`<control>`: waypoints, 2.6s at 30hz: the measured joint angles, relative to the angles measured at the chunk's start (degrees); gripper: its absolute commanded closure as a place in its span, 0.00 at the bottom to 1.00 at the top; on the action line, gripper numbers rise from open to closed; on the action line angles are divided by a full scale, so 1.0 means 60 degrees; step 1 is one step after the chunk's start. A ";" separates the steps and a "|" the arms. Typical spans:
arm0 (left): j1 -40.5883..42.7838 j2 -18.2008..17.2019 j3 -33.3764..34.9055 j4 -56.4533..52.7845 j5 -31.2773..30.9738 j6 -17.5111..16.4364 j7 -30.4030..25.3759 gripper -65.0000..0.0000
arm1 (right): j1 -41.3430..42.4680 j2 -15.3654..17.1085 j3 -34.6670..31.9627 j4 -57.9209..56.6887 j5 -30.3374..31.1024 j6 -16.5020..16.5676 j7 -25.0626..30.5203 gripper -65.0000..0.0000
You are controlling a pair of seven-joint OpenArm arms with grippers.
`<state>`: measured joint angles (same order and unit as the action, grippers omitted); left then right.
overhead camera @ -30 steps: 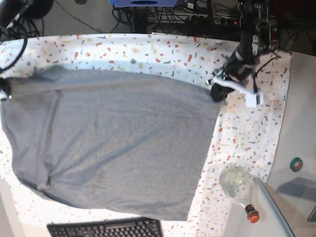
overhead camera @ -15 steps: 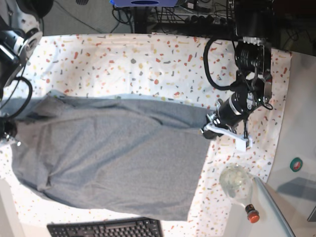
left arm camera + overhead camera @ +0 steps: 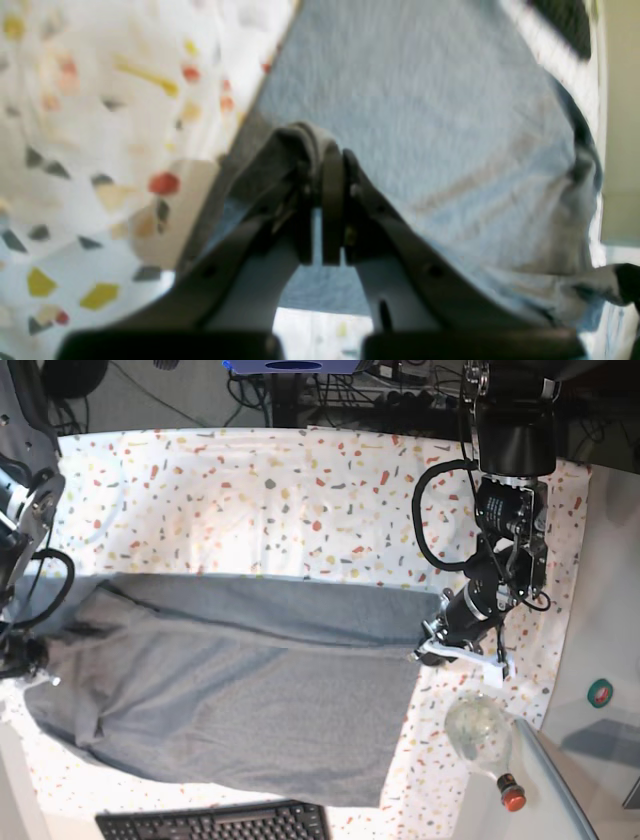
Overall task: Layout the t-shirt on the table in an organized manner, then fold the t-shirt properly
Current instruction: 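Lift the shirt with both grippers and pull it taut between them, then swing the held shirt up and lay it flat across the table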
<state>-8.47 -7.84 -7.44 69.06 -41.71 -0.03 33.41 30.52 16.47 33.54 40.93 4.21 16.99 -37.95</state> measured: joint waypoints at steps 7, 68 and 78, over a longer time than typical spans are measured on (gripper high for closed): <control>-0.0390 0.0004 0.0022 -0.0914 0.0073 0.0007 -0.0036 1.00 | 0.0168 -0.0026 -0.0503 -0.0594 0.0025 -0.0681 0.0579 1.00; 0.0670 0.1067 -0.2626 -0.2426 -0.0102 -0.2568 -0.0372 1.00 | -0.3355 0.0069 0.4135 -0.0754 0.6805 0.0645 0.0798 0.41; 0.0648 0.1013 -0.2626 -0.2426 -0.0138 -0.2539 -0.0244 1.00 | -0.2470 0.0546 0.2273 -0.2342 0.6776 0.0204 0.3144 0.65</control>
<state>-4.58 -1.76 -23.20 54.50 -42.54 -15.27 31.94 15.70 19.75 47.18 26.87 44.86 18.22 -19.09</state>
